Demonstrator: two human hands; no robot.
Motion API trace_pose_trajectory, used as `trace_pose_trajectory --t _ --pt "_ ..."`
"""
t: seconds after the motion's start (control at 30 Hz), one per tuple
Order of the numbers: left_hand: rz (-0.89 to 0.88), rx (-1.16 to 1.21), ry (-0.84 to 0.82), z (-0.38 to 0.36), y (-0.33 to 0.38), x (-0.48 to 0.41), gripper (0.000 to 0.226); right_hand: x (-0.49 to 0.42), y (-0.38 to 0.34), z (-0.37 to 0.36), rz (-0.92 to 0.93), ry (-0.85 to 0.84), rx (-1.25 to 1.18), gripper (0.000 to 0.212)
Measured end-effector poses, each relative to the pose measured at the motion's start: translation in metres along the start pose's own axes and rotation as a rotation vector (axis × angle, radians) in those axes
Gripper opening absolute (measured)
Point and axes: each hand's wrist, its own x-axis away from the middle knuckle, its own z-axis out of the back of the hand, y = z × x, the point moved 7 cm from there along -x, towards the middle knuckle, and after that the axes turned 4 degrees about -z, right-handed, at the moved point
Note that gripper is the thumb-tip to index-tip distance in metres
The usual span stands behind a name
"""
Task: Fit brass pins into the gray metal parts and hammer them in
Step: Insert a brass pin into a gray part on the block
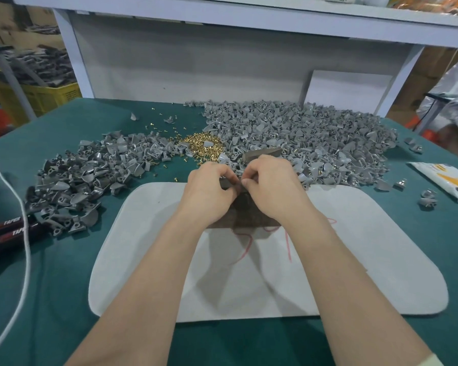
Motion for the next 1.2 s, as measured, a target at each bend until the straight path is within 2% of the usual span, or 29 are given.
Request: trace_pose_trajectory --t 0.17,0.27,0.37,0.47,0.77,1.2 --pt "0.015 0.015 0.012 0.0 -0.002 0.001 0.011 0.003 0.011 -0.006 -0.084 -0.023 -0.095 0.01" --pt "-0.005 0.013 0.011 0.001 -0.001 0.002 0.013 0.007 0.018 -0.009 -0.095 -0.055 -0.269 0.007" --pt "-0.014 0.014 0.012 0.001 0.0 0.002 0.016 0.005 0.024 -0.011 -0.101 -0.106 -0.367 0.013" --pt "-0.013 0.01 0.02 0.001 -0.001 0.001 0.014 0.003 0.027 -0.007 -0.099 -0.081 -0.439 0.019" --pt "-0.015 -0.007 0.027 0.001 -0.001 0.001 0.01 0.005 0.02 -0.008 -0.072 0.009 -0.319 0.005" --pt "-0.014 -0.019 0.031 0.001 -0.001 0.001 0.007 0.005 0.019 -0.011 -0.041 0.083 -0.315 0.005"
